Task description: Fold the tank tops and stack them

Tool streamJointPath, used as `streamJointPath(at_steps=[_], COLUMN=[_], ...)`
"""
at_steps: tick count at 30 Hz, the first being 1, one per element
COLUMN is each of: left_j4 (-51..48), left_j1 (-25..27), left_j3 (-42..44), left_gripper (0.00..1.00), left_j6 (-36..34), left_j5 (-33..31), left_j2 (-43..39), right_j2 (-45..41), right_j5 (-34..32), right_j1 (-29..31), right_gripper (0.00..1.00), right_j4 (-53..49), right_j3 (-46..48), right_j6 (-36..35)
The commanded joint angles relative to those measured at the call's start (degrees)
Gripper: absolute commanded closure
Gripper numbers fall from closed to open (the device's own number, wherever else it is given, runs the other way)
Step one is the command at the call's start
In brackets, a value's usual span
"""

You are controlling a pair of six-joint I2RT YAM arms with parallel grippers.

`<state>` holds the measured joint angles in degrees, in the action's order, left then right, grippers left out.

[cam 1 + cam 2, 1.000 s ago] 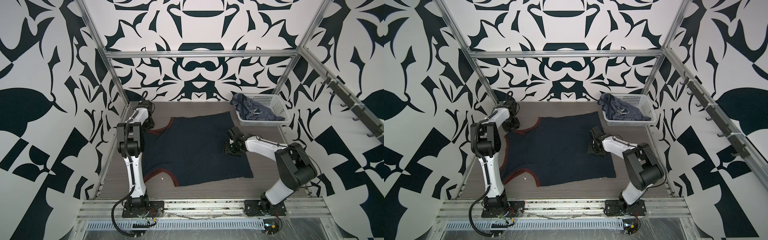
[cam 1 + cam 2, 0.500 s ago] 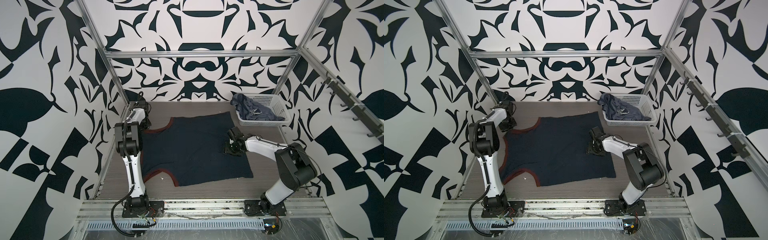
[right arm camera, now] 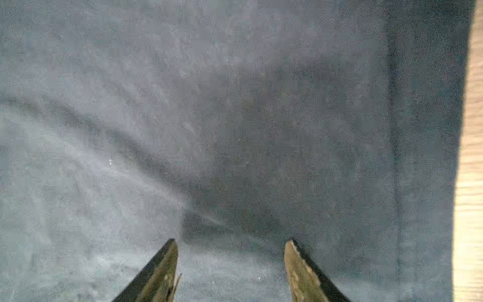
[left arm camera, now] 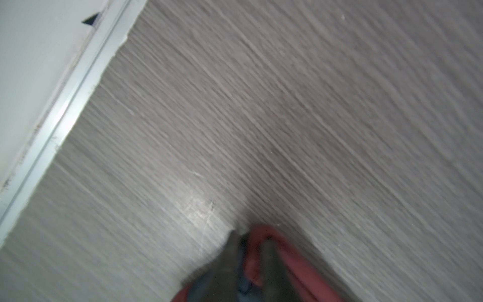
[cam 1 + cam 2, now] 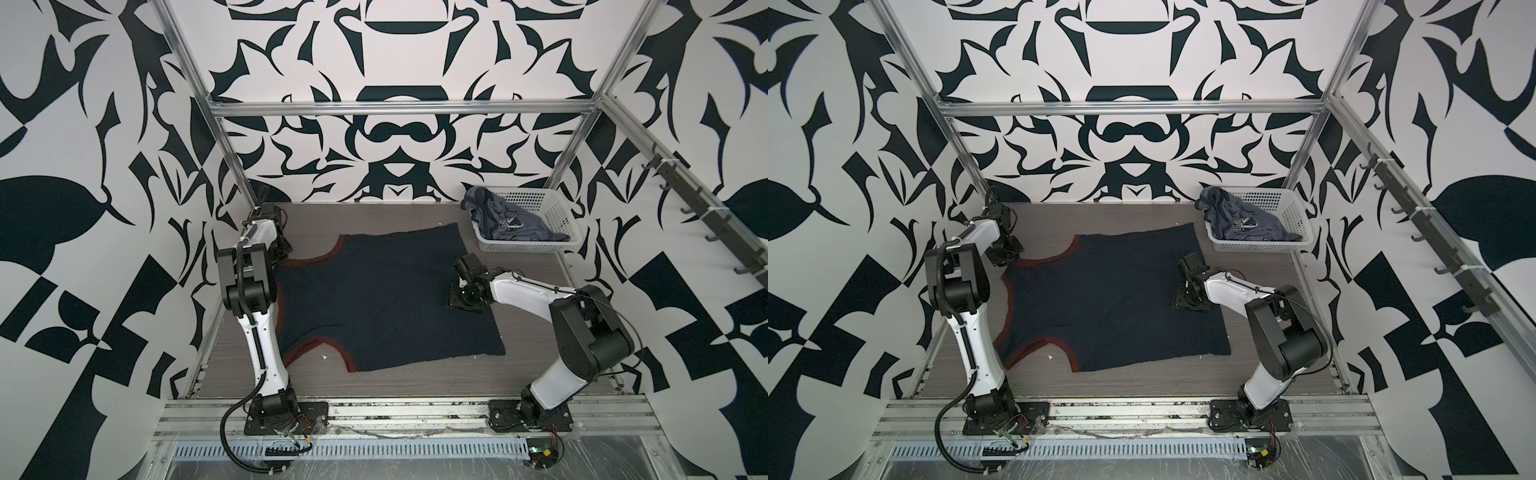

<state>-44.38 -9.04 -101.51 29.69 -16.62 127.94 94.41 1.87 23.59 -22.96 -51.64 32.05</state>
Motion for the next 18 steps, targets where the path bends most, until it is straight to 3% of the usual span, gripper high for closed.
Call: streamJointPath(at_steps=[1,3,6,18], left_j4=[-4.34,-4.82,-5.06,7.80], left_j1=[-0.37,0.94,4.98,21.69], left_j3=[-2.07,-0.56,3.74,40.89], left_gripper=[0.52,0.38,0.25,0.21], left_j6=[1.45,1.83,2.68,17.12], left_j5=[-0.30,0.43,0.73,8.65], left_j2=[-4.05,-7.55,-13.86,-39.78], right_j2=[0.44,-1.39,-3.39,-8.69], right_j5=[0.17,-0.77,-1.64,-0.78], right_j1=[-0.37,-0.39,-0.48,1.29], right_gripper=[0.30,0.29,0.25,0.17], right_j4=[-3.23,-4.37,-6.17,-9.03], right_j3=[-0.11,-1.19,-2.88,2.87], right_j6=[-1.53,-2.44,-3.30,-0.52])
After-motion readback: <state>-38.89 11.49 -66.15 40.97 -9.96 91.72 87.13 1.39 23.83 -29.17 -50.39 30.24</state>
